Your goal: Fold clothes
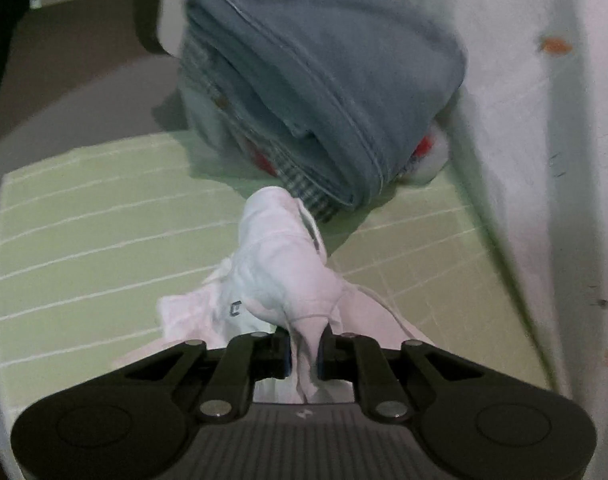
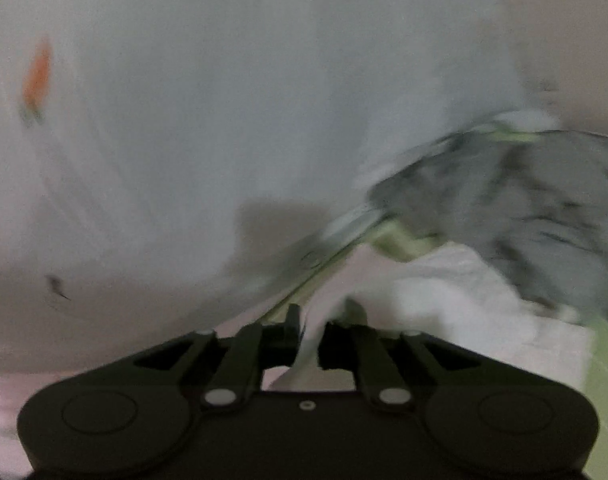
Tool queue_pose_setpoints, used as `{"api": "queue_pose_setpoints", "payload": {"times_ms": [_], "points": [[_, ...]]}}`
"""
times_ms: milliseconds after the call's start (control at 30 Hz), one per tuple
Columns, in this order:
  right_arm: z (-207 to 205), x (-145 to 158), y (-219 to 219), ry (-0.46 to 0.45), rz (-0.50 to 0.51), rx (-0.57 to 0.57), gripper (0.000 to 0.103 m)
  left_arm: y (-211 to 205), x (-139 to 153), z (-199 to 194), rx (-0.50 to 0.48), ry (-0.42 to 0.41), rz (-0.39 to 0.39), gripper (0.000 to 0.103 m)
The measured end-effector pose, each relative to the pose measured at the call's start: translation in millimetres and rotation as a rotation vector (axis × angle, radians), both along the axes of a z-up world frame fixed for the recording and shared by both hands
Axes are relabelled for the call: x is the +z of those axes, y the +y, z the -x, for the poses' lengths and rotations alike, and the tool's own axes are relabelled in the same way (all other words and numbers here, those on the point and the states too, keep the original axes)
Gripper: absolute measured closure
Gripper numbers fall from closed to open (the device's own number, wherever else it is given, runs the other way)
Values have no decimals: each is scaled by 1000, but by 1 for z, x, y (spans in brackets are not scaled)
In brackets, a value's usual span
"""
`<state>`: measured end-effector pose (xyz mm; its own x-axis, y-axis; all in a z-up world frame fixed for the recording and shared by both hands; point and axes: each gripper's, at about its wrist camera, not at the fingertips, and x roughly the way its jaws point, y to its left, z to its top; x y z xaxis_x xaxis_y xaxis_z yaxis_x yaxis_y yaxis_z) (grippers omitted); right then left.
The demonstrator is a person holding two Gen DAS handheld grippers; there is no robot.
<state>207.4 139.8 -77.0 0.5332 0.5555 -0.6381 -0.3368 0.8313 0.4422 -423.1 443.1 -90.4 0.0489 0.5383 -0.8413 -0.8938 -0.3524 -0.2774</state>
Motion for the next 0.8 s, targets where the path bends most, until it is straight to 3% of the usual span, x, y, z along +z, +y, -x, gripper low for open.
{"api": "queue_pose_setpoints", "payload": {"times_ms": [100, 133, 167, 200, 233, 267, 333, 467, 667, 733, 800], "points": [[-17, -25, 56, 40, 79, 88, 60, 32, -19, -16, -5, 30, 23, 73], [-14, -31, 65, 40, 85, 109, 52, 40, -24, -21, -11, 38, 22, 63], [-7, -32, 65, 11, 85, 111, 29, 38, -23, -23, -33, 40, -7, 50], [1, -33, 63, -17, 85, 114, 11, 35, -22, -24, -50, 49, -25, 44], [10, -35, 55, -31, 99, 105, 7, 30, -20, -25, -60, 75, -39, 33], [19, -37, 47, -45, 112, 97, 6, 25, -18, -26, -70, 101, -53, 26], [35, -40, 23, -68, 148, 68, 6, 16, -14, -29, -91, 150, -80, 25], [59, -50, -42, -89, 215, -53, 3, 0, -5, -33, -131, 143, -102, 23], [53, -87, -113, 67, 166, -258, 3, -9, 2, -56, -204, 127, -114, 22], [48, -97, -117, 93, 142, -269, 5, -11, 6, -65, -230, 127, -120, 22], [42, -105, -110, 101, 148, -242, 19, -16, 10, -76, -261, 115, -130, 20]]}}
